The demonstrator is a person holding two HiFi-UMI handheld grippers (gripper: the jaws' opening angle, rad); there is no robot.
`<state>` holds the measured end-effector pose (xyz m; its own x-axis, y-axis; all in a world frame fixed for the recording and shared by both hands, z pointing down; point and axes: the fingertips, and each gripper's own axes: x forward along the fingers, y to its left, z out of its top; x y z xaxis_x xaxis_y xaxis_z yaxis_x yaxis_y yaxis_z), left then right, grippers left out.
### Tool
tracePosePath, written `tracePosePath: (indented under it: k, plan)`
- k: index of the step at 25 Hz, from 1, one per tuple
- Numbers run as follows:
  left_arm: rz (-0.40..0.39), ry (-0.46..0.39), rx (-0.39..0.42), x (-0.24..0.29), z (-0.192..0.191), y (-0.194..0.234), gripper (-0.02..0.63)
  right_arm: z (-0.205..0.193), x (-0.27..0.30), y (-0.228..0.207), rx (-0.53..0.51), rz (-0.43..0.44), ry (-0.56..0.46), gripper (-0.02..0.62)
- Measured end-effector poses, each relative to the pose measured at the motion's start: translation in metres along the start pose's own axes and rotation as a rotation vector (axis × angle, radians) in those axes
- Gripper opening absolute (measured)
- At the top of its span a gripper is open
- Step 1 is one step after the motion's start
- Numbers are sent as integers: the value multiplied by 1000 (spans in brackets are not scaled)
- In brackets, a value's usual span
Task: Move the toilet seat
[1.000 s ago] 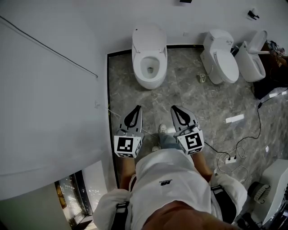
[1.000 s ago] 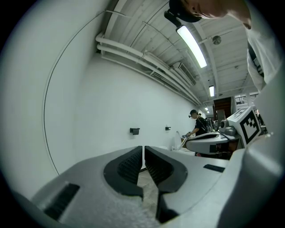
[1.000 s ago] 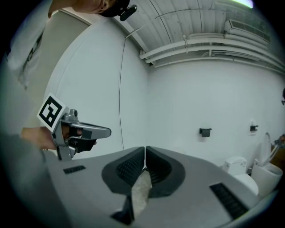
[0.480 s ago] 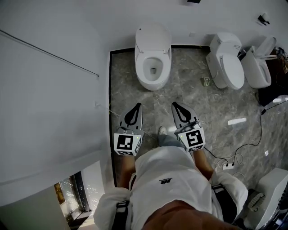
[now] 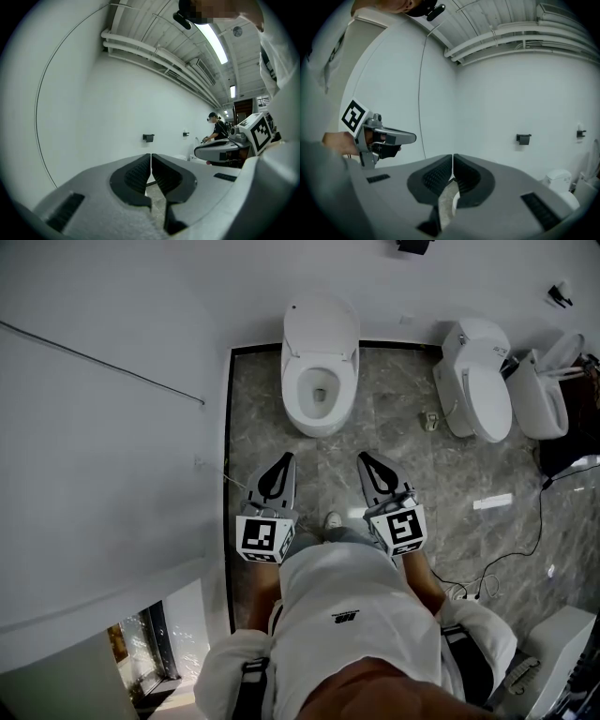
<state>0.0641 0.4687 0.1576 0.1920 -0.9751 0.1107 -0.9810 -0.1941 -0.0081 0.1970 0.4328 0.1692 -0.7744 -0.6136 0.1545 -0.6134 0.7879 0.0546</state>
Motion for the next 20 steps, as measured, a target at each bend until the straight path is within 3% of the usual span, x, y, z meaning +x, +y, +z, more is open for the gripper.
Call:
tracePosePath:
  k: [20]
  plan:
    - [-2, -10, 6, 60, 4, 25, 34, 9, 60, -34, 3, 14, -27, 34]
